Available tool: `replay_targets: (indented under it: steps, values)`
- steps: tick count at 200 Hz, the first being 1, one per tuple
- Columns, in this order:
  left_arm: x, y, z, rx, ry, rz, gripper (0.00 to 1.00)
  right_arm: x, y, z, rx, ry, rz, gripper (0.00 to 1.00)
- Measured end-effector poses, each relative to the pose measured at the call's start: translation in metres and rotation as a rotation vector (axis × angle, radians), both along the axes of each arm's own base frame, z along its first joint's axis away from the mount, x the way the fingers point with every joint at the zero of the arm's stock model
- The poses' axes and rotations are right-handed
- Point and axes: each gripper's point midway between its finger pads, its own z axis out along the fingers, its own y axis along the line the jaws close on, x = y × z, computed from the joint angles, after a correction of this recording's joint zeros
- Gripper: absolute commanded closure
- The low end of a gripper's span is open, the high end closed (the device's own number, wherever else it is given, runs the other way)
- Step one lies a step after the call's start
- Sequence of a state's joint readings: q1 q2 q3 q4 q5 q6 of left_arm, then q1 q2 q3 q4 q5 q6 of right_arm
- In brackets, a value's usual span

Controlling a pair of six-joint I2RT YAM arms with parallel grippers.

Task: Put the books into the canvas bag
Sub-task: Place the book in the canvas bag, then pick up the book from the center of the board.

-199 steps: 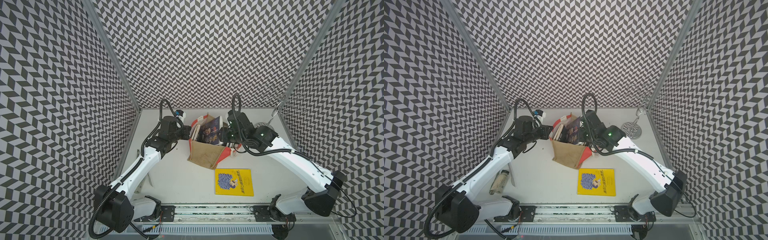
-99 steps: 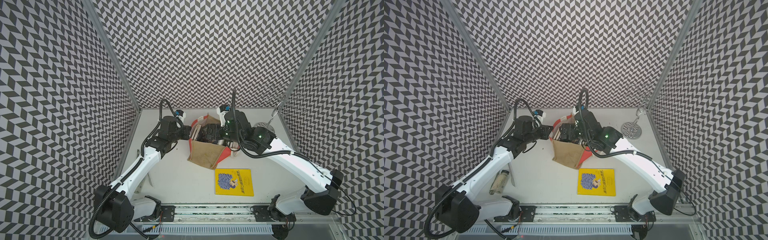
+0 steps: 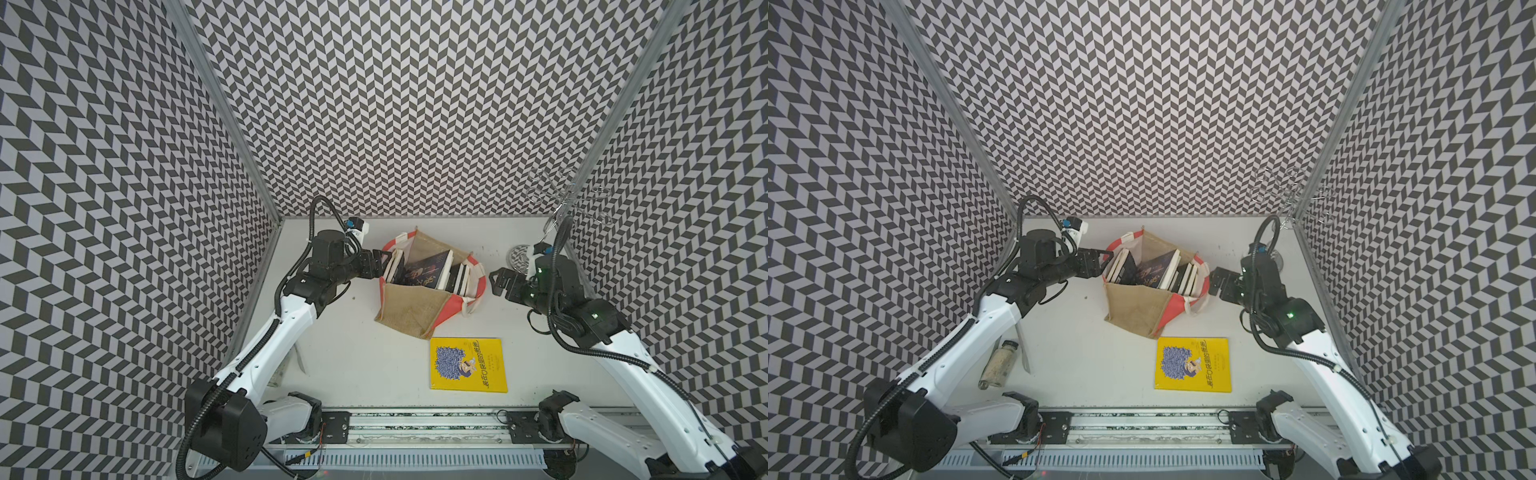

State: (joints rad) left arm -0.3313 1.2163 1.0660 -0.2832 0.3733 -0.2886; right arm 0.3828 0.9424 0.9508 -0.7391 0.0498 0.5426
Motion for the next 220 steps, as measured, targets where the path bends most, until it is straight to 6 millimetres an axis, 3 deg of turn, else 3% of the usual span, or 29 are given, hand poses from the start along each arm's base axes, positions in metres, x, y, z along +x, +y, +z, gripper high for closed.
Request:
replay_targets:
  steps: [20,25,46,62,84,100,117,149,220]
  values:
    - [-0.02,-0.008,0.02,-0.055,-0.052,-0.092,0.18,-0.024,0.001,-0.059,-0.016,0.163,0.039,0.01]
    - [-0.028,-0.01,0.023,-0.07,-0.065,-0.118,0.08,-0.031,0.001,-0.073,-0.019,0.202,0.046,0.0]
    - [-0.072,-0.018,0.018,-0.133,-0.089,-0.222,0.01,-0.061,0.003,-0.117,-0.02,0.339,0.068,0.01]
    - [-0.115,-0.029,0.002,-0.17,-0.085,-0.302,0.0,-0.077,0.005,-0.129,-0.014,0.375,0.078,0.01]
    - [-0.173,-0.051,-0.022,-0.215,-0.049,-0.429,0.01,-0.083,0.013,-0.125,0.008,0.357,0.086,0.01]
    - [-0.2,-0.064,-0.042,-0.233,-0.006,-0.482,0.0,-0.088,0.018,-0.132,0.034,0.358,0.082,0.0]
    - [-0.22,-0.076,-0.074,-0.224,0.06,-0.511,0.01,-0.102,0.018,-0.155,0.037,0.408,0.068,0.0]
    - [-0.24,-0.089,-0.14,-0.134,0.186,-0.497,0.01,-0.13,0.011,-0.196,0.018,0.512,0.038,0.0]
    - [-0.228,-0.101,-0.219,0.033,0.377,-0.4,0.01,-0.124,0.038,-0.191,0.098,0.421,0.124,0.01]
